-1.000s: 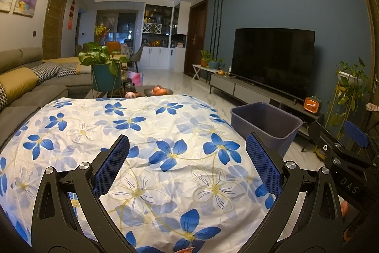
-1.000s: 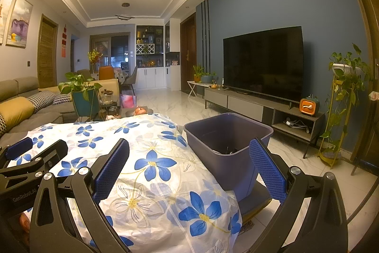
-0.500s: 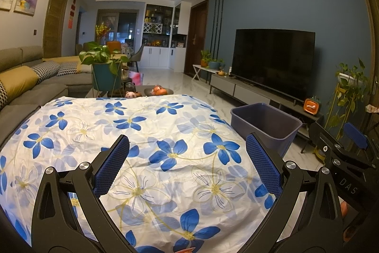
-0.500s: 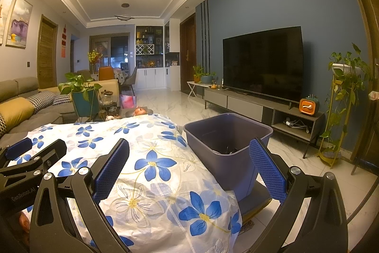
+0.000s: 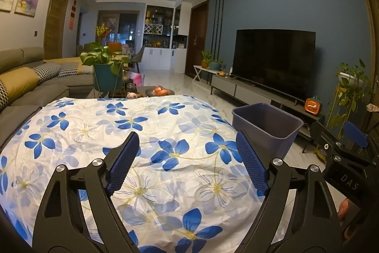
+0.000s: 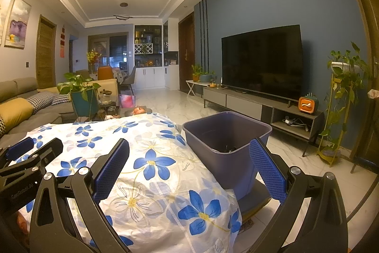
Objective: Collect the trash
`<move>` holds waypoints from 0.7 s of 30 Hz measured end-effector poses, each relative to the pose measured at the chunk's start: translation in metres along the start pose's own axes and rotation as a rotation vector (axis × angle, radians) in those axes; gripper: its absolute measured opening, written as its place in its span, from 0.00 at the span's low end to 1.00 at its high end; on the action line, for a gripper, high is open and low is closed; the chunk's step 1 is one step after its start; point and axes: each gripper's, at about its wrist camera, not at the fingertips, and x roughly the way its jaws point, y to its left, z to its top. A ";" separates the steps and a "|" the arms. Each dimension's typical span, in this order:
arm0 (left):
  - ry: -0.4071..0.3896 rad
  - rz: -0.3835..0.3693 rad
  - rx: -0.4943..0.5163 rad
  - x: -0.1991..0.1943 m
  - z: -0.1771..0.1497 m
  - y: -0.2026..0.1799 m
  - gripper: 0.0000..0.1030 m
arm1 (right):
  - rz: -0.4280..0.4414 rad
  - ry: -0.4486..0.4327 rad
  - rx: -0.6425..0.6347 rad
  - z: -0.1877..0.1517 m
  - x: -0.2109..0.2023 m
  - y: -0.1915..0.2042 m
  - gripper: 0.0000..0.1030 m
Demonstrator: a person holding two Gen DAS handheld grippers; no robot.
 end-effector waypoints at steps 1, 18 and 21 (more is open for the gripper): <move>0.001 -0.001 0.001 0.000 0.000 -0.003 0.80 | -0.001 0.001 -0.001 0.000 0.000 0.000 0.95; -0.008 -0.008 0.011 -0.002 -0.003 -0.014 0.80 | 0.000 0.002 0.001 0.000 -0.001 0.001 0.95; -0.016 0.009 0.015 -0.004 -0.001 -0.005 0.88 | 0.000 0.002 0.003 0.000 -0.001 0.000 0.95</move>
